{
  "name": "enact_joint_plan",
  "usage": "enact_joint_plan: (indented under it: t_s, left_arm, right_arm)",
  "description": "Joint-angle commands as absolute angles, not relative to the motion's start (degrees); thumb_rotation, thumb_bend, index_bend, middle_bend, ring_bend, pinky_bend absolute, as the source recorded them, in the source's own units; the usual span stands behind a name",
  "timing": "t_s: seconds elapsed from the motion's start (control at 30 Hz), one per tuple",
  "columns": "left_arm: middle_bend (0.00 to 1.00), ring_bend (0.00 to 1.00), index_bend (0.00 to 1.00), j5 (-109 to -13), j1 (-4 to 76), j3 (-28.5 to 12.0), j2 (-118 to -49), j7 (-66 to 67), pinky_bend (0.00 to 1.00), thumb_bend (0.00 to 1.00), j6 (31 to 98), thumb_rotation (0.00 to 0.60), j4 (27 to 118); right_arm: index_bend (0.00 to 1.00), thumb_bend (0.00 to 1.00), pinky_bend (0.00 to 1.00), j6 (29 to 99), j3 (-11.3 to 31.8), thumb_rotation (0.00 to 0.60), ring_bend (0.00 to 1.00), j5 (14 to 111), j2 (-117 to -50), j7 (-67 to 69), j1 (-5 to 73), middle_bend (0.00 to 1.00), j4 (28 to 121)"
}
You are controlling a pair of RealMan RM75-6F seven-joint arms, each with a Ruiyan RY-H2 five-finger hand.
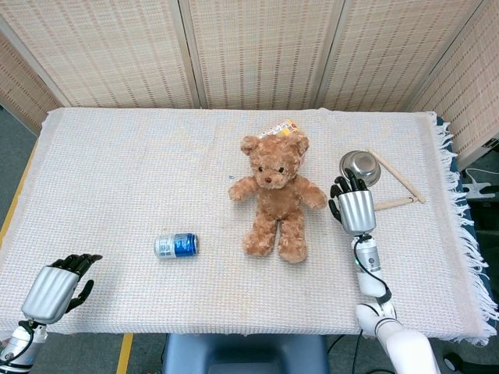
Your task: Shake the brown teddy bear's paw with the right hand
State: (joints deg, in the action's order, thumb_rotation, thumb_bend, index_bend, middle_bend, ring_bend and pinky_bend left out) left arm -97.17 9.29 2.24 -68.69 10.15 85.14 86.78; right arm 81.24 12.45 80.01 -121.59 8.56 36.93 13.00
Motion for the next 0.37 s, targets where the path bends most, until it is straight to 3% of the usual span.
enact_joint_plan:
  t_s: [0.03,0.13,0.27,0.37]
  left_arm:
    - [0.33,0.35,0.27,-97.1,9.3,2.2,-68.7,10.1,0.57,0.44,85.1,0.6,86.7]
    - [0.33,0.35,0.27,-96.5,9.2,2.1,-68.7,10.4,0.57,0.44,84.8,0.6,86.8]
    - [0.33,0.35,0.27,-96.2,8.9,2.1,-68.7,11.2,0.57,0.44,85.0,0.6,87.3]
    - [0.33,0.35,0.27,-96.5,8.8,2.2,-68.6,11.6,0.57,0.44,85.4,0.6,87.6]
  right_arm:
    - [0.43,0.22,0.39,82.0,11.9,0.6,0.16,79.8,-120.2,7.4,33.7,0.37,16.7]
    - [0.25,0.17,0.38,81.3,10.6,0.6,0.09,79.4,-115.8,2.0,28.8,0.29,26.8]
    - [0.09,0.12,0.3,80.5,7.9,0.6,0.02,78.0,-102.5,-13.6,22.4,0.2,54.0]
    - [0.05,0.11,0.27,80.5,6.6,0.6,0.0,76.1,-94.1,-23.6,19.5,0.19,71.2]
